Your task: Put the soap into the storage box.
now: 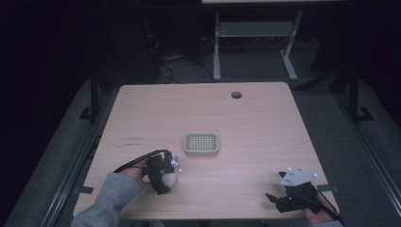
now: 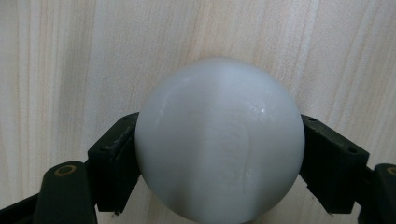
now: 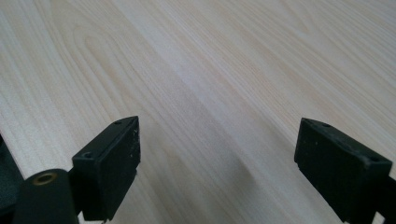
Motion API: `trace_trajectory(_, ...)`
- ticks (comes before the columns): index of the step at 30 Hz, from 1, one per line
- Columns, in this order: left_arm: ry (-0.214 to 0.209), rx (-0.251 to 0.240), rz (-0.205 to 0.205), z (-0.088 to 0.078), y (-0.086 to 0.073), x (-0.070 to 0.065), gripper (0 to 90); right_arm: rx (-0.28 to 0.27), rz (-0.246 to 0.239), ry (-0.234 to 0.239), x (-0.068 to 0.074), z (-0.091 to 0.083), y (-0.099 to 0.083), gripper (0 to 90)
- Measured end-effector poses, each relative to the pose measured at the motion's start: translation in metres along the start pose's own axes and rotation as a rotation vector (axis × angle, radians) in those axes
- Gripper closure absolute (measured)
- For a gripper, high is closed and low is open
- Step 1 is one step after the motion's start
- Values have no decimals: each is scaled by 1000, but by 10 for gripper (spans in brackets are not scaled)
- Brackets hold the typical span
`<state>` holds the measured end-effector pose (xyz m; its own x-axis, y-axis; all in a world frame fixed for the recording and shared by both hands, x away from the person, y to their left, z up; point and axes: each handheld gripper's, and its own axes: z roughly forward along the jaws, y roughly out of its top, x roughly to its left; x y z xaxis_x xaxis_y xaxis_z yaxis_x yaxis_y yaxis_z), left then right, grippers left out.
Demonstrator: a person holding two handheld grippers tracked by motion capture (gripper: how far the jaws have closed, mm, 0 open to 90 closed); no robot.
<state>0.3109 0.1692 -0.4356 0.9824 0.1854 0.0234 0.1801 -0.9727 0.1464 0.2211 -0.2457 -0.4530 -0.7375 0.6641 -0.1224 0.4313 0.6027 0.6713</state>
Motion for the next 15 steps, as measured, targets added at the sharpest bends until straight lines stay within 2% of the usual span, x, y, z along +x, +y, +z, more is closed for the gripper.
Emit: trace_trajectory(15,3,3,3,0,0,0,238,-5,-7,-1,-1,0,0,139)
